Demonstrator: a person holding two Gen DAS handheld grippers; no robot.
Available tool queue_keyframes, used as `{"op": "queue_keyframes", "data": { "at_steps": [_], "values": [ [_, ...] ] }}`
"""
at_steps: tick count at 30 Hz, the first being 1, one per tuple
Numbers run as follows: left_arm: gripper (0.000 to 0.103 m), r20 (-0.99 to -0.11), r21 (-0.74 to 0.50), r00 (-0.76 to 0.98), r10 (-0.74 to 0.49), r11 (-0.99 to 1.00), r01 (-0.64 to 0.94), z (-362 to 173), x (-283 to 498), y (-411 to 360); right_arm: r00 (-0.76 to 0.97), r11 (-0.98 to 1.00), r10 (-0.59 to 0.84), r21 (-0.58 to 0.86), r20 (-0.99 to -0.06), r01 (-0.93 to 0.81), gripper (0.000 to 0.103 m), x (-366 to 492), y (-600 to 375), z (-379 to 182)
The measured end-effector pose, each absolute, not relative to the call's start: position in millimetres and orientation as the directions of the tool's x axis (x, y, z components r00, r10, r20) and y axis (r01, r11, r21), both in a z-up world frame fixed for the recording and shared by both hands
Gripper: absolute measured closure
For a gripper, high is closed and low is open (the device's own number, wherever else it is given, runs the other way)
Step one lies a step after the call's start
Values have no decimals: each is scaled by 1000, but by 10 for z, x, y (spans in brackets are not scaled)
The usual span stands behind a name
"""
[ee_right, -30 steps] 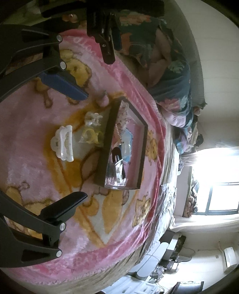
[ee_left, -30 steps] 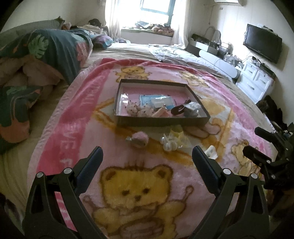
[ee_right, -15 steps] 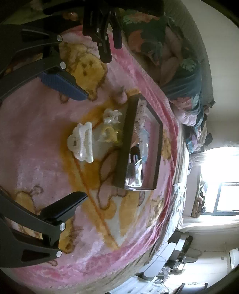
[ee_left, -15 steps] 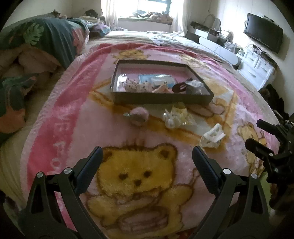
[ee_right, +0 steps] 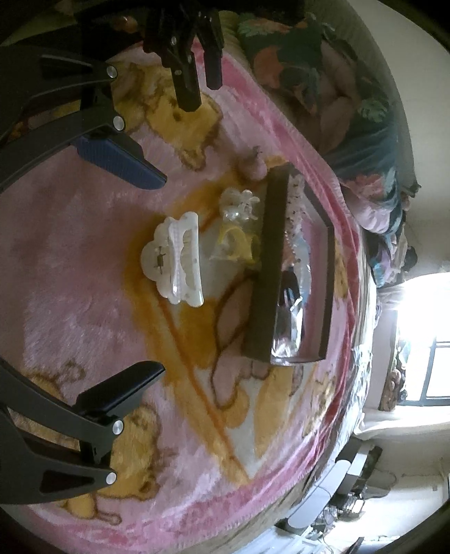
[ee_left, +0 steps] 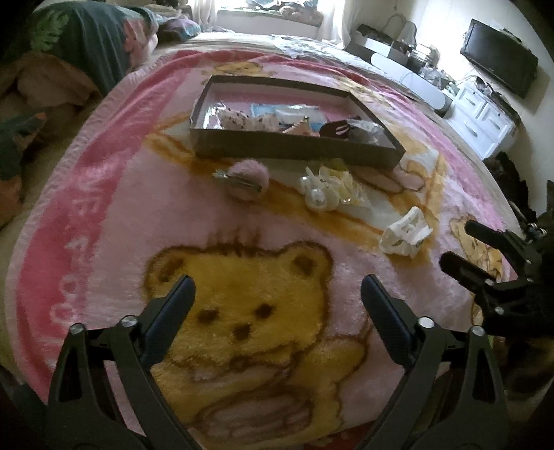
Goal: Organize jewelry
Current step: 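Withdraw both grippers back toward the remaining loose items, then grasp the pearl hair clip with the left gripper while the right gripper grasps the white claw clip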
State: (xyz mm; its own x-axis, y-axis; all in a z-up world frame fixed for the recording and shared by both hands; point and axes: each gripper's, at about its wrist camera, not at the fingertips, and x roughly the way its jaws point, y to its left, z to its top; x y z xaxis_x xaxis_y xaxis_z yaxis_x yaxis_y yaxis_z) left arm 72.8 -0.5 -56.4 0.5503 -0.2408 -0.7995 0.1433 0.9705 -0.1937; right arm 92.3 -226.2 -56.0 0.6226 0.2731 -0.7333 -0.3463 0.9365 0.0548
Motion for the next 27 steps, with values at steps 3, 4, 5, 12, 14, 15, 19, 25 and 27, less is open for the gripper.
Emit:
{"op": "queue_keyframes", "data": {
  "at_steps": [3, 4, 5, 12, 14, 15, 19, 25, 27],
  "values": [
    [26, -804, -206, 538, -254, 967, 149, -614, 773, -27, 614, 934, 274, 54, -740, -352, 4, 1004, -2229, -626],
    [29, -805, -211, 534, -259, 966, 150, -632, 791, -30, 607, 933, 280, 61, -744, -356, 4, 1040, -2220, -649],
    [31, -806, -219, 529, -266, 964, 151, -655, 816, -31, 603, 931, 285, 65, -745, -359, 4, 1069, -2209, -666],
    [41, -810, -263, 501, -304, 952, 154, -728, 971, -56, 560, 919, 313, 97, -767, -381, 6, 1281, -2099, -796],
    [43, -810, -275, 494, -316, 949, 156, -738, 1033, -84, 545, 917, 315, 102, -777, -385, 19, 1323, -2081, -848],
    [45, -809, -280, 492, -323, 946, 160, -742, 1062, -104, 536, 916, 317, 107, -782, -386, 23, 1339, -2081, -874],
    [54, -803, -323, 471, -364, 931, 170, -769, 1214, -193, 541, 917, 321, 113, -778, -382, 30, 1350, -2122, -898],
    [65, -801, -355, 454, -391, 920, 165, -844, 1444, -328, 563, 934, 303, 121, -769, -337, 30, 1382, -2299, -894],
    [66, -802, -356, 454, -388, 921, 158, -865, 1510, -352, 567, 937, 301, 127, -767, -325, 30, 1396, -2356, -891]
  ]
}}
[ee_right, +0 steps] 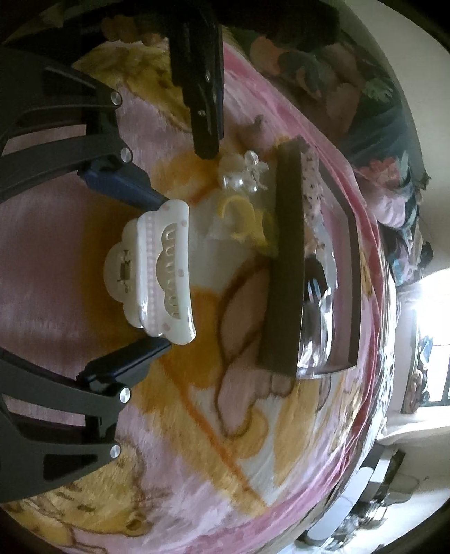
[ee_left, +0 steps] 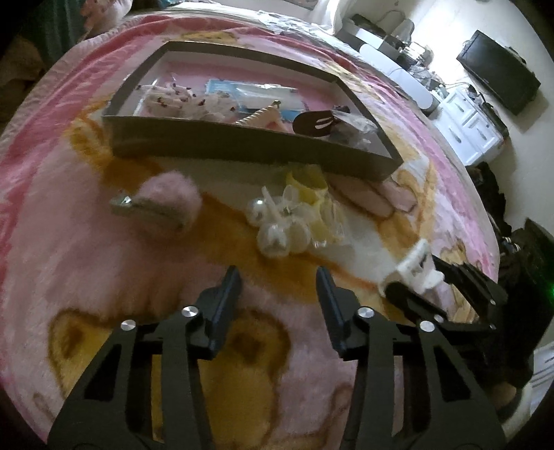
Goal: Organize jewelry
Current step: 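Grasp the pearl hair clip with the left gripper while the right gripper grasps the white claw clip, then carry the pearl clip with the left gripper into the tray while the right gripper carries the claw clip there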
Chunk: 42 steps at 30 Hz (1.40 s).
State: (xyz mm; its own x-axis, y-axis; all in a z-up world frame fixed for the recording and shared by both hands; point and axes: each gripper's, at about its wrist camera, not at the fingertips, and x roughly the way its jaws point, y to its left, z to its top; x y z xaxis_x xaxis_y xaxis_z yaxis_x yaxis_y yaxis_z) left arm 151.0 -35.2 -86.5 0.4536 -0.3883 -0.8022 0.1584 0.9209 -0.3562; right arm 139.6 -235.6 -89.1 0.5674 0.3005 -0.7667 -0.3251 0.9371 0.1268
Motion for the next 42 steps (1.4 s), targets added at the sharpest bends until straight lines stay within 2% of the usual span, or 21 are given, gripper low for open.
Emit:
{"op": "queue_keyframes", "data": {
  "at_steps": [17, 19, 42],
  "values": [
    [67, -800, -256, 513, -312, 950, 179, -811, 1807, -536, 599, 947, 308, 175, -739, -270, 30, 1418, -2620, -793],
    [78, -793, -267, 514, -329, 944, 192, -793, 1783, -531, 601, 947, 307, 178, -738, -266, 30, 1412, -2635, -789],
    [78, -727, -324, 583, -363, 930, 174, -353, 1317, -13, 618, 936, 331, 165, -713, -310, 30, 1332, -2422, -523]
  ]
}}
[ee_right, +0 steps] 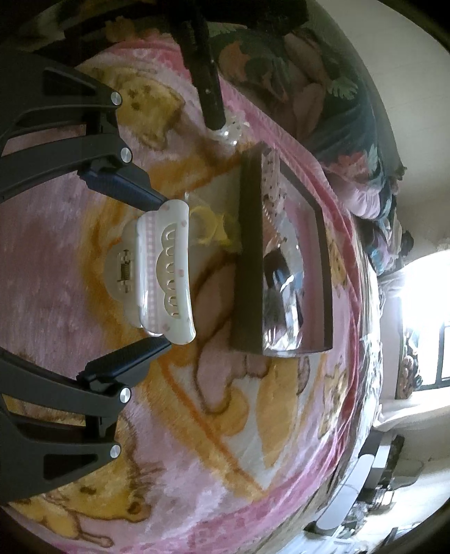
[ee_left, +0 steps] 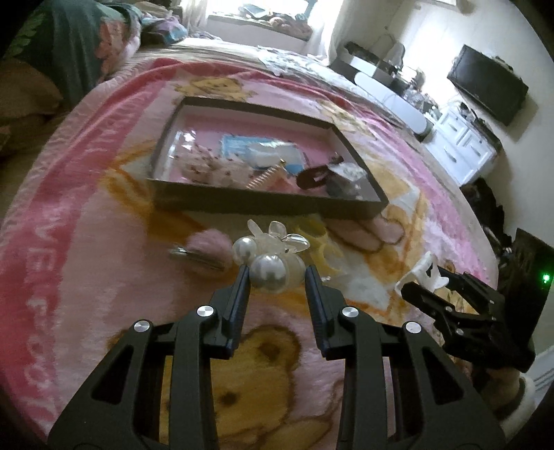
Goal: Organize jewelry
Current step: 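Carry the pearl clip with the left gripper into the tray while the right gripper carries the claw clip there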
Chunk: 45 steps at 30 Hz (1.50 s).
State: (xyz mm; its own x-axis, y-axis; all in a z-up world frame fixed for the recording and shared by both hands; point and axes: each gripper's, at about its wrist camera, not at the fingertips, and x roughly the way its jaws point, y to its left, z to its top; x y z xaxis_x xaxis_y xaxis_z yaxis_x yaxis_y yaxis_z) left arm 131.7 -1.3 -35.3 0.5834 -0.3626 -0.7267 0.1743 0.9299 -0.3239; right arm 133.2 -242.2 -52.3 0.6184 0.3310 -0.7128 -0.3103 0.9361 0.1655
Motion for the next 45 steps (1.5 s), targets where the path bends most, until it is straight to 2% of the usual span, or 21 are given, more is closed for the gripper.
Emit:
{"op": "queue_keyframes", "data": {
  "at_steps": [21, 35, 45],
  "values": [
    [78, -675, -291, 675, -298, 948, 127, 63, 1638, 360, 672, 905, 386, 116, -632, -410, 30, 1766, -1962, -64],
    [78, -693, -257, 667, -274, 958, 127, 101, 2142, 190, 713, 913, 373, 97, -594, -397, 30, 2180, -2098, 86],
    [78, -724, -214, 643, -251, 967, 137, -36, 2497, -28, 708, 922, 358, 109, -608, -373, 30, 2471, -2265, -17]
  ]
}}
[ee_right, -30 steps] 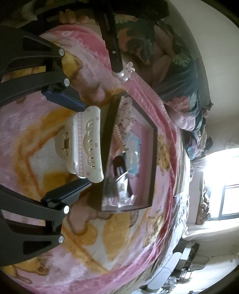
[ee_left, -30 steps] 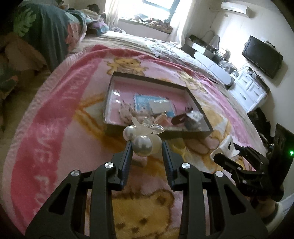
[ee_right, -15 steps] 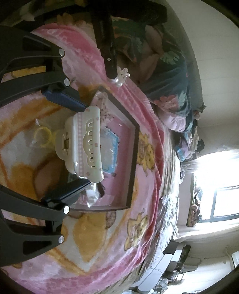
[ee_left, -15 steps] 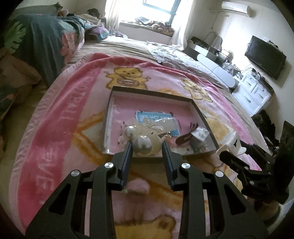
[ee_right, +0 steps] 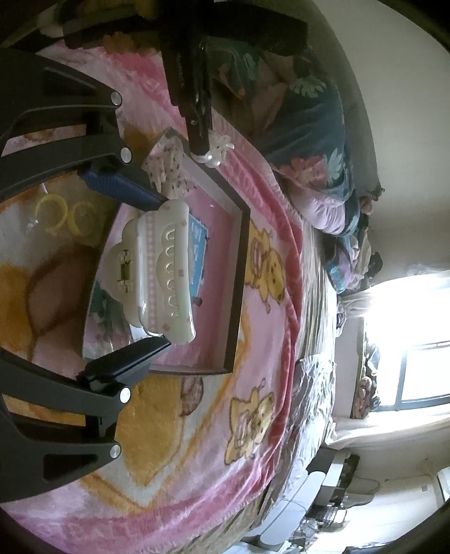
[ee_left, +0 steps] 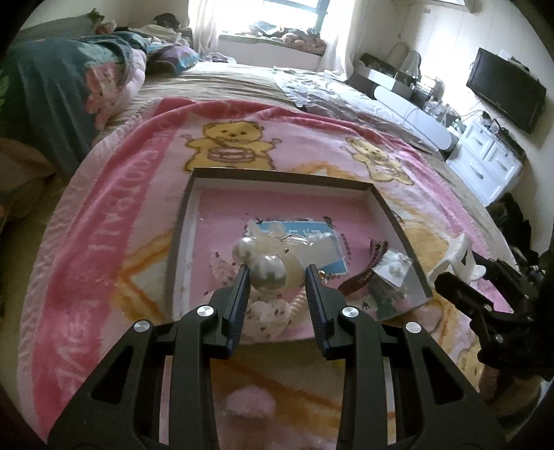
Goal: Organize jewelry
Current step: 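Carry the pearl clip with the left gripper into the tray while the right gripper carries the claw clip there, then open both grippers to release pearl clip and claw clip in the tray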
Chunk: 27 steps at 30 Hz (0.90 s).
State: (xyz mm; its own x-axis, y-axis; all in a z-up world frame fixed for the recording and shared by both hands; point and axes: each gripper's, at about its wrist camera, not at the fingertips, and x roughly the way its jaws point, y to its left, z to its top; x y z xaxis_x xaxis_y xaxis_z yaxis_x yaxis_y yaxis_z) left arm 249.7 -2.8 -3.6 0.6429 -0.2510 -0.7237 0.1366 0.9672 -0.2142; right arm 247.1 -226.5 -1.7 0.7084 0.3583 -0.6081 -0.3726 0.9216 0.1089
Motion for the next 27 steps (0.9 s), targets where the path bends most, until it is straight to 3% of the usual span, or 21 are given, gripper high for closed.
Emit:
{"op": "queue_keyframes", "data": {
  "at_steps": [27],
  "values": [
    [78, -785, -178, 586, -200, 979, 96, -473, 2990, -83, 643, 917, 331, 74, -690, -393, 30, 3055, -2130, -504]
  ]
}}
